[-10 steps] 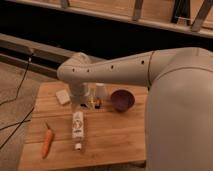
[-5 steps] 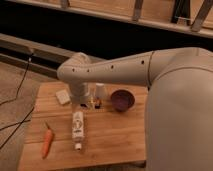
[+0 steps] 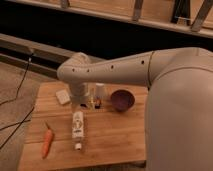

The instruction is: Place the bottle in the ceramic bowl

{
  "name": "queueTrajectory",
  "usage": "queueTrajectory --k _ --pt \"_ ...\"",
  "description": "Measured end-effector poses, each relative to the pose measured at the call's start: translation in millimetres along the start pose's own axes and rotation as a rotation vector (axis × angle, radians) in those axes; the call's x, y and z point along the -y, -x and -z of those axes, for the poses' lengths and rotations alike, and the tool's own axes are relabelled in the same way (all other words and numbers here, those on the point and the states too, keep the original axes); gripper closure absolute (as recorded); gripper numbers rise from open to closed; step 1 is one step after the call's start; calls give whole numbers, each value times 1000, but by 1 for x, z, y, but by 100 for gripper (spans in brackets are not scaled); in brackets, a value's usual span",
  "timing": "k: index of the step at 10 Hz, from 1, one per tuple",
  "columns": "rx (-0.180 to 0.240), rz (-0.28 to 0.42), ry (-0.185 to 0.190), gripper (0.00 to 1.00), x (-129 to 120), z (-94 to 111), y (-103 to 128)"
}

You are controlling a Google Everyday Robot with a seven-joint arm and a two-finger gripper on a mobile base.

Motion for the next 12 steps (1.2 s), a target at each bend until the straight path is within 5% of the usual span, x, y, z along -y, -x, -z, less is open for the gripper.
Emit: queueTrajectory --k 8,12 --pt "-5 11 2 35 -1 -1 -1" --pt "-83 104 11 35 -19 -33 -12"
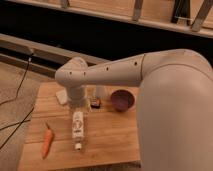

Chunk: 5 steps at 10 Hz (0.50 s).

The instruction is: Place the bottle in the ceramic bowl

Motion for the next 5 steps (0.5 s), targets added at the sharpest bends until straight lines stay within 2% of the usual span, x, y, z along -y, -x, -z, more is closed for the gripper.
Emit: queueTrajectory --k 5 --pt "-78 30 23 35 -10 -47 14"
